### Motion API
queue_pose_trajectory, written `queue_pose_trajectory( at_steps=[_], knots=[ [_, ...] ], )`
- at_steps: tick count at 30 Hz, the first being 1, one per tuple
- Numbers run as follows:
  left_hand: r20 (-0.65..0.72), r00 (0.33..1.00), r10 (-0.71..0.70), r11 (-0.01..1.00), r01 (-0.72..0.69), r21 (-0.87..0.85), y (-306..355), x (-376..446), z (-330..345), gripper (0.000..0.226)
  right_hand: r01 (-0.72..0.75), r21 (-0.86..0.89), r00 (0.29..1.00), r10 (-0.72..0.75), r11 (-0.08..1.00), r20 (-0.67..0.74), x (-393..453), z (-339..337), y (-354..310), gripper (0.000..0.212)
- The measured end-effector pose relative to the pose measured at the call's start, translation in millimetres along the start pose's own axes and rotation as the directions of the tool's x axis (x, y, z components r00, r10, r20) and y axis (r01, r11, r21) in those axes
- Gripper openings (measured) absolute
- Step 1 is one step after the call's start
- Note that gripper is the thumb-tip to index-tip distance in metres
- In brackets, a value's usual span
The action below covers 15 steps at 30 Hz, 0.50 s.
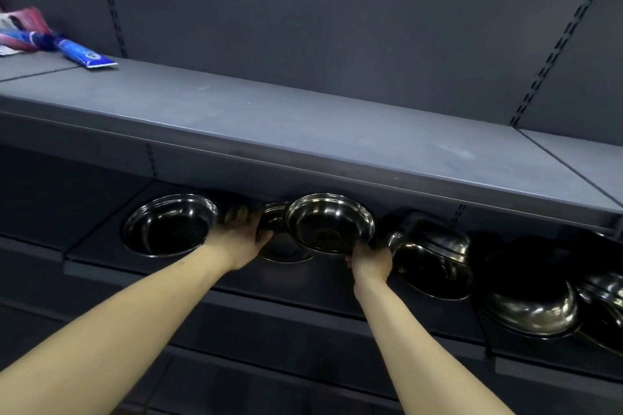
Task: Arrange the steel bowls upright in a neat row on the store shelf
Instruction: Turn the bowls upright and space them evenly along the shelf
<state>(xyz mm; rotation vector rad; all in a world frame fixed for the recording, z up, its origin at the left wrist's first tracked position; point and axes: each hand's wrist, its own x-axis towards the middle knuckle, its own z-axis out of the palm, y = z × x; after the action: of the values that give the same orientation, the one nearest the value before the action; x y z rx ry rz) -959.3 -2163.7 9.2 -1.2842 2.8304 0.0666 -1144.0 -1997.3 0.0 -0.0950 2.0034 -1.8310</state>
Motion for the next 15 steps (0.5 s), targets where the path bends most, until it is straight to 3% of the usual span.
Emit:
queue_pose_trajectory(
  at_steps=[6, 15],
  knots=[
    [-0.012, 1.000, 0.009, 0.996, -0.007, 0.091, -16.3, -9.7, 2.8, 0.070, -0.028, -0.050, 0.995, 0.033, 0.998, 0.098, -3.9, 42.4, 11.8, 0.020],
    [-0.021, 0.999, 0.040, 0.995, -0.038, 0.092, -12.7, -13.8, 8.3, 0.067, 0.014, -0.184, 0.984, 0.019, 0.983, 0.175, -3.7, 69.7, 36.1, 0.045]
  ],
)
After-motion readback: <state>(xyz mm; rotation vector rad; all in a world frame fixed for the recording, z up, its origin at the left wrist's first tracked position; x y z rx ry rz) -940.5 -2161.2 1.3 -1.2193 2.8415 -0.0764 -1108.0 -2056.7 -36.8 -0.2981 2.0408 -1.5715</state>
